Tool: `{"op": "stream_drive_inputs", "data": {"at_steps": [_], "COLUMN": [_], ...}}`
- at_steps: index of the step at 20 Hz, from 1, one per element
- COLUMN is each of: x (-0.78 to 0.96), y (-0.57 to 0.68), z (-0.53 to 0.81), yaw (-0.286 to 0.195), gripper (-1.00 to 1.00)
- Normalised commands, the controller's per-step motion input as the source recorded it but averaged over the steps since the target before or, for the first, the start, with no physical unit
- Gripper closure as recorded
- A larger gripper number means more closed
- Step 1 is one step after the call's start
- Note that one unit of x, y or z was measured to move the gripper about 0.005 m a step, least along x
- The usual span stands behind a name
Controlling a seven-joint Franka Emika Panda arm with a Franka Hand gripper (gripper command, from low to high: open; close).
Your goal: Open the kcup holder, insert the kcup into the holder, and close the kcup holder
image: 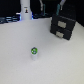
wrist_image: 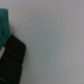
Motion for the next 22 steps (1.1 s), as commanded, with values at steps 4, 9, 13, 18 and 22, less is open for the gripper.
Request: {"op": "stream_drive_inputs", "data": {"at_steps": [4,9,13,18,22], "x": [-0.29,-0.25,-0.21,-0.18,-0.12], "y": [0.7,0.69,0.65,0.6,0.51], "z": [-0.01,-0.06,-0.14,-0.24,-0.35], "yaw": [-0.168,-0.173,-0.181,-0.163,-0.146], "gripper": [-1.0,-1.0,-1.0,-1.0,-1.0]}}
